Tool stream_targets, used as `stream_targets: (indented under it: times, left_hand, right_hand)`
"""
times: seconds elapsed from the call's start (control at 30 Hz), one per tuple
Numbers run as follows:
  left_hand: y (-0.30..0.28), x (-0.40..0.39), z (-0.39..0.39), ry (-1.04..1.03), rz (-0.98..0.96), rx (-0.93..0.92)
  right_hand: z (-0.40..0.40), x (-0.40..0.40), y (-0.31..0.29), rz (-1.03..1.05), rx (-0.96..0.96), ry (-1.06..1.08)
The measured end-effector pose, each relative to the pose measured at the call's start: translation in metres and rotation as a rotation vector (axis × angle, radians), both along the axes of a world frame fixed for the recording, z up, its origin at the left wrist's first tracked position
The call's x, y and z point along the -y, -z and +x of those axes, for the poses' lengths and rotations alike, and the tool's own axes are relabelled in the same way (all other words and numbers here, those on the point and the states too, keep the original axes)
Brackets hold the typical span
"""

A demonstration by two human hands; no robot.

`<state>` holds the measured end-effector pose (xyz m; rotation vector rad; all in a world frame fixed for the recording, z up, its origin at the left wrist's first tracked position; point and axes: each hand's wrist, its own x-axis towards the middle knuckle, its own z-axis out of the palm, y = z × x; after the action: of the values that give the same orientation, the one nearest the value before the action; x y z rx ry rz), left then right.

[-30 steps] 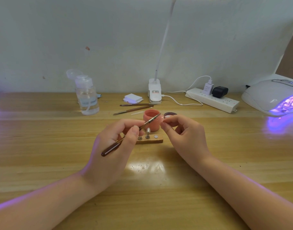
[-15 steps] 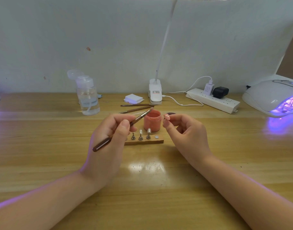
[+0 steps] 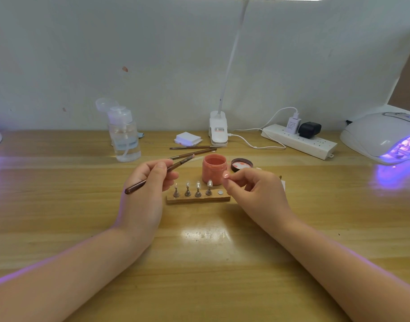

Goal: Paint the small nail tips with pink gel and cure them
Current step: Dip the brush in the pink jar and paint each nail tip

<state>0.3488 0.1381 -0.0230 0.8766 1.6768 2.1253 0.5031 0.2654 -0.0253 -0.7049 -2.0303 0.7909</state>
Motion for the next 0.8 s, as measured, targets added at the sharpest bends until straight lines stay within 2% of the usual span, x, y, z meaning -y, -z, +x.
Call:
stream_targets:
  times: [0.3,0.43,0.57,0.67,0.8]
  left_hand:
    - [0.007,-0.005,-0.005,-0.011,-0.041,0.052]
    - [0.009,-0.007,-0.007,-0.004,-0.051,0.118]
    - [0.007,-0.010,-0.008,0.004,-0.029,0.273]
    - [0.004,-0.010,-0.006,0.011,0.000,0.344]
    - [0.001,-0.009,0.003,0.083,0.039,0.402]
  right_hand:
    - [-0.002,-0.005,-0.002,0.002,0.342,0.091]
    - [-0.002,-0.004,-0.005,0.039,0.423,0.121]
    - [0.002,0.002,-0.006,0.324,0.554,0.235]
    - [0.004,0.006,-0.006,0.554,0.606,0.239]
    - [0.000,0.014,-0.006,0.631,0.647,0.211]
